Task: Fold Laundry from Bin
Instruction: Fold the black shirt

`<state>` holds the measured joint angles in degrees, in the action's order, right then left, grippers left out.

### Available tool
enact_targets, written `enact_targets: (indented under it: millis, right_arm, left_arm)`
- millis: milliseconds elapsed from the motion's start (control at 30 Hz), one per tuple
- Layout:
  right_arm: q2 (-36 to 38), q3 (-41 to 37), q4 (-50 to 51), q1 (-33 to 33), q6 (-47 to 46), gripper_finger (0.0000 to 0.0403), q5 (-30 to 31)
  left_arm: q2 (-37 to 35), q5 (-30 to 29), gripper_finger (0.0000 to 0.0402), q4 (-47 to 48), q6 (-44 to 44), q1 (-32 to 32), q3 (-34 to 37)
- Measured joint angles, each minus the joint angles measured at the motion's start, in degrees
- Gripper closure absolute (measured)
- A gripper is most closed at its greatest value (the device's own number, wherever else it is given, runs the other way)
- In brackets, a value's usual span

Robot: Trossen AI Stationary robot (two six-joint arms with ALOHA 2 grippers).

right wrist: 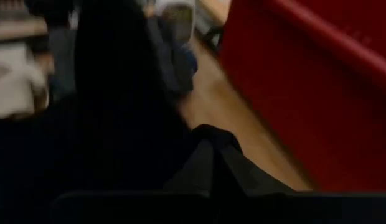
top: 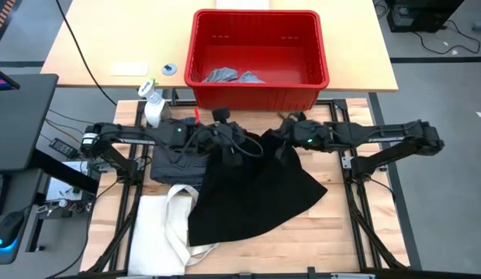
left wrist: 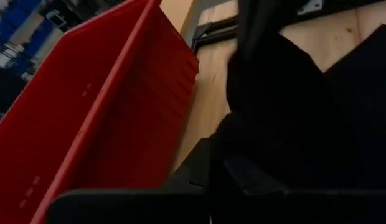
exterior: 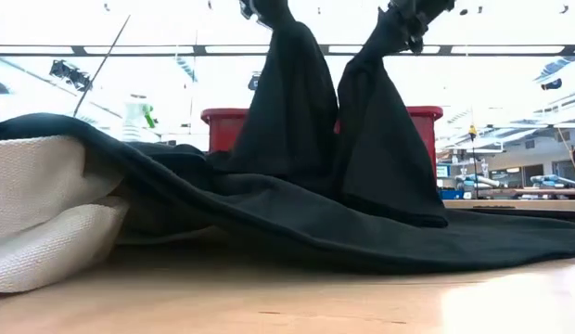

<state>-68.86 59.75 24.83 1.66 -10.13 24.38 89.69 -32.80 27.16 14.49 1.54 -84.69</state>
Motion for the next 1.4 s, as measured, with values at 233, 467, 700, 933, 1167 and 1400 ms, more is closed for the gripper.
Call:
enact_targets:
  millis: [233,467,700,933,1167,1400]
  right_arm:
    - [6.2,-15.1,-14.9,2.2,0.9,0.0379,-0.1]
    - [10.4,-20.7,-5.4,0.6,4.6,0.0387,2.4]
    - [19.8,-16.3,10.3,0.3,5.3,0.0384,14.2]
    - [26.9,-9.2,10.4,0.2,18.6,0.0372,18.4]
    - [28.9,-6.3,-6.9,1.9,42.9,0.0386,33.4]
    - [28.0,-6.3,-4.3,3.7,55.4,0.0382,24.0]
  left_arm:
    - [-0.1,5.2,0.0390,-15.1,0.2,-1.8,7.9]
    - [-0.9,7.4,0.0390,-2.5,2.1,2.4,9.0]
    - [-8.9,-9.7,0.0390,14.1,0.1,10.8,5.9]
    - [-16.8,-33.0,0.0390,15.5,9.0,20.1,0.5]
    - [-21.9,-42.7,0.0390,13.5,17.7,23.1,-6.3]
    - [-26.4,-42.6,0.0390,16.7,14.0,23.1,-6.9]
